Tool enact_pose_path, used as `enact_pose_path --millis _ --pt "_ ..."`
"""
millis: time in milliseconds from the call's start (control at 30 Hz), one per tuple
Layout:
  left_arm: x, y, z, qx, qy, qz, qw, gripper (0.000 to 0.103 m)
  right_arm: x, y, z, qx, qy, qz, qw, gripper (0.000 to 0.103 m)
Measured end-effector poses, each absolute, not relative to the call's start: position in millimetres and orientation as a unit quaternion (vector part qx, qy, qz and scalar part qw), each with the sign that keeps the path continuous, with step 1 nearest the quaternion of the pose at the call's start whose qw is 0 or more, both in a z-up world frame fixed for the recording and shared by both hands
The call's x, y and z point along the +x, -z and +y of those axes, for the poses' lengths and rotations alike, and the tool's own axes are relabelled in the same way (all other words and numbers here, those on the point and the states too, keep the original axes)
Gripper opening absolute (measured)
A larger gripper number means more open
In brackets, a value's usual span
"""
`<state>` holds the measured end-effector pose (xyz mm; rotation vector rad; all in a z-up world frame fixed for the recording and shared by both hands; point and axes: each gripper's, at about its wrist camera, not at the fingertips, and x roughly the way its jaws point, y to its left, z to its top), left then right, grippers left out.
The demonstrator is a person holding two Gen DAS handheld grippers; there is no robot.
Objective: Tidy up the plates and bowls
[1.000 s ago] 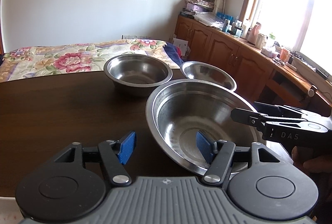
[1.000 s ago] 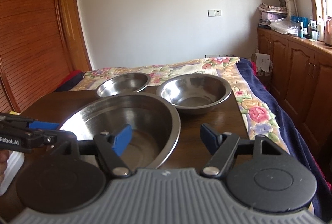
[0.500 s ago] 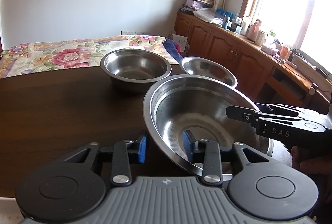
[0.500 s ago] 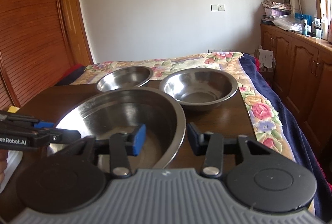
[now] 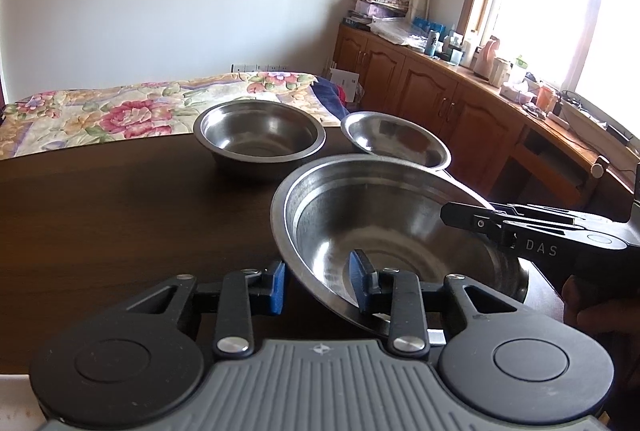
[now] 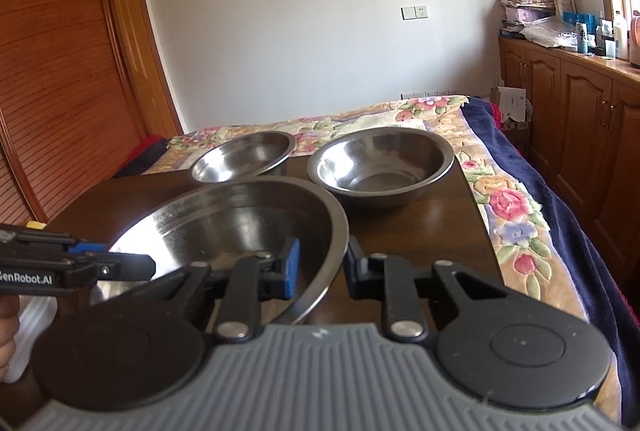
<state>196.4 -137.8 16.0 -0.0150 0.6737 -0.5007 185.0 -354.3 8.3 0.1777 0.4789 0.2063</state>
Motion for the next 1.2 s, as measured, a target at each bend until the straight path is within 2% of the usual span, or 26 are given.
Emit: enact_pose_path --millis 1200 --pt "123 -37 -81 -0.017 0.256 0.284 0.924 0.034 120 -27 -308 0.068 -0.11 0.214 0.968 0.024"
